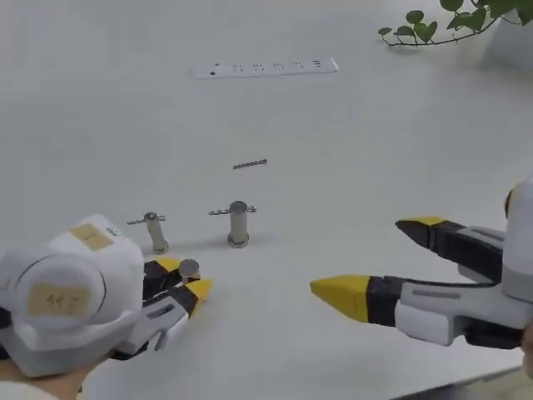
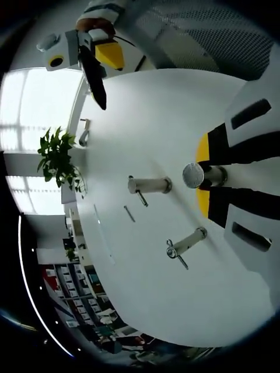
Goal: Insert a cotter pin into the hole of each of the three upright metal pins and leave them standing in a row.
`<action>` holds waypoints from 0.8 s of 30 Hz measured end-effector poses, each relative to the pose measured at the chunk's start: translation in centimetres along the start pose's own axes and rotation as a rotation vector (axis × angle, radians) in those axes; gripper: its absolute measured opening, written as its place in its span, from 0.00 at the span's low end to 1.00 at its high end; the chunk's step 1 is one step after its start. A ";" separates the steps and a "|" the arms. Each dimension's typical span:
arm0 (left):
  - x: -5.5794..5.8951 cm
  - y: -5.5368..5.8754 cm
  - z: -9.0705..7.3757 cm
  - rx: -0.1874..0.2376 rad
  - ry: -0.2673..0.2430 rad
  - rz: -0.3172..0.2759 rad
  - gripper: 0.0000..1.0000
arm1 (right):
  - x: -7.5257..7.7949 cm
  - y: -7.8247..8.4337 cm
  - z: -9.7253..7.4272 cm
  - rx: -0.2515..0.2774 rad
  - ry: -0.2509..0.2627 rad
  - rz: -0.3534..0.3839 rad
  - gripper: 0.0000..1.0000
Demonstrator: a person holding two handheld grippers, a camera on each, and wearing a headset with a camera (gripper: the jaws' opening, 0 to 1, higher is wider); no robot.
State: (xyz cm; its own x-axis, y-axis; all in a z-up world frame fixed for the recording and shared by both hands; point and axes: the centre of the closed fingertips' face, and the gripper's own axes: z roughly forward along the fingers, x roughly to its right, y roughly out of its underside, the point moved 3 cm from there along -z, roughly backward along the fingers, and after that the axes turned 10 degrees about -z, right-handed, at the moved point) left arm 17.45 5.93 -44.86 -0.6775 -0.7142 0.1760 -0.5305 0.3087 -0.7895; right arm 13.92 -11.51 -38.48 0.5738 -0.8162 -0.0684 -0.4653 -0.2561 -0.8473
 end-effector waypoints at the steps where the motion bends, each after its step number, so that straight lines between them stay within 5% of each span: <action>1: 0.0 0.0 0.0 -0.011 0.005 -0.011 0.10 | 0.0 0.0 0.1 0.001 -0.001 -0.001 0.84; 12: -0.1 -0.2 -0.3 -0.045 0.014 -0.044 0.11 | -0.4 -0.4 0.7 -0.004 -0.019 -0.024 0.83; 18: -0.4 -0.9 -1.8 -0.011 0.083 -0.081 0.30 | 0.2 -1.3 1.1 -0.018 -0.026 -0.077 0.81; 21: -0.5 -1.1 -2.8 -0.003 0.111 -0.062 0.31 | 0.7 -2.0 1.3 -0.023 -0.031 -0.103 0.79; 24: -0.6 -2.1 -4.0 0.071 0.151 -0.111 0.39 | 1.4 -2.9 1.6 -0.029 -0.032 -0.147 0.78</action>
State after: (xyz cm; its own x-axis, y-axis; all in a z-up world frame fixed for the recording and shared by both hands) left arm 16.91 8.21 -40.89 -0.6886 -0.6371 0.3462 -0.5726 0.1848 -0.7987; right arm 17.21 -11.07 -36.95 0.6584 -0.7518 0.0377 -0.3939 -0.3868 -0.8338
